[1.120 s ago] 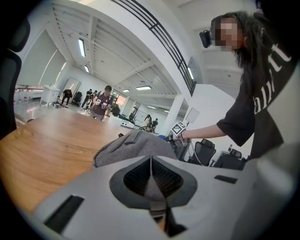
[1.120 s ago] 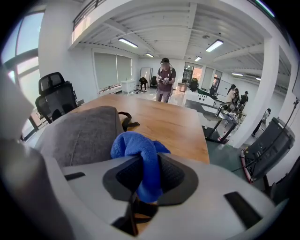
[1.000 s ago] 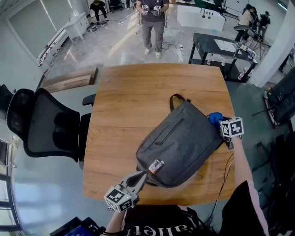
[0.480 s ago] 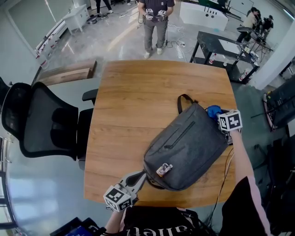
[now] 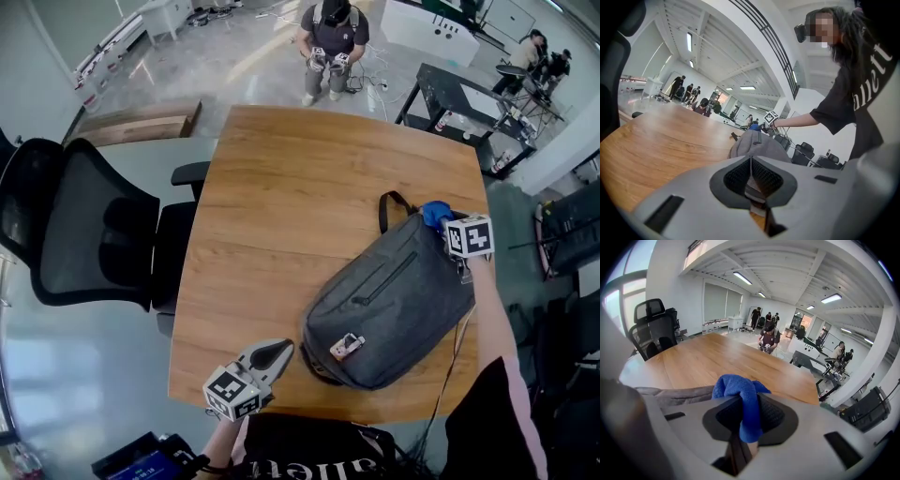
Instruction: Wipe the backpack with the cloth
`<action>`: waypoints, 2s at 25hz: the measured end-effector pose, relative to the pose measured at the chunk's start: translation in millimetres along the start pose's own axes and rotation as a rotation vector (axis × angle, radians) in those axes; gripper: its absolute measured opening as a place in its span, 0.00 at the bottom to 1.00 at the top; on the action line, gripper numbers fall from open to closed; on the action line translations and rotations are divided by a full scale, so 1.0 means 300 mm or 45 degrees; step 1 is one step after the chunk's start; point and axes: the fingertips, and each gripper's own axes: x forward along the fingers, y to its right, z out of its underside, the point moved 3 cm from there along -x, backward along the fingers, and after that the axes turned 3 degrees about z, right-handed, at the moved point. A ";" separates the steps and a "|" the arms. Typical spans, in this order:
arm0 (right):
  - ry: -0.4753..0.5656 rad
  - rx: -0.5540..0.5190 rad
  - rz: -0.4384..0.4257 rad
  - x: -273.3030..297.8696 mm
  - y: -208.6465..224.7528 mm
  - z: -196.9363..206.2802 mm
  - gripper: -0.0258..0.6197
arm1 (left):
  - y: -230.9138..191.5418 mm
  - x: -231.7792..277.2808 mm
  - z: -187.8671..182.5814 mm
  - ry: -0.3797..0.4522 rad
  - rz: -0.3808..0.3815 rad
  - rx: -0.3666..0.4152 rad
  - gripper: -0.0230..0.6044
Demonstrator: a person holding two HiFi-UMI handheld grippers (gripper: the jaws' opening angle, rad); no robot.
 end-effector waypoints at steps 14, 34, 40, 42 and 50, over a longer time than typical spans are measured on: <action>-0.012 -0.103 0.019 0.006 -0.023 -0.070 0.16 | -0.041 -0.024 -0.010 0.002 -0.018 0.003 0.03; -0.015 -0.504 -0.305 -0.106 -0.569 -0.107 0.16 | -0.068 -0.142 0.000 0.047 -0.037 -0.007 0.03; -0.029 -0.608 -0.395 -0.166 -0.707 -0.070 0.16 | -0.047 -0.159 0.009 0.057 -0.040 -0.010 0.03; -0.022 -0.618 -0.429 -0.194 -0.753 -0.065 0.16 | -0.039 -0.169 0.005 0.063 -0.039 -0.008 0.03; 0.028 -0.690 -0.550 -0.292 -0.939 -0.018 0.16 | -0.022 -0.186 0.002 0.086 -0.042 -0.008 0.03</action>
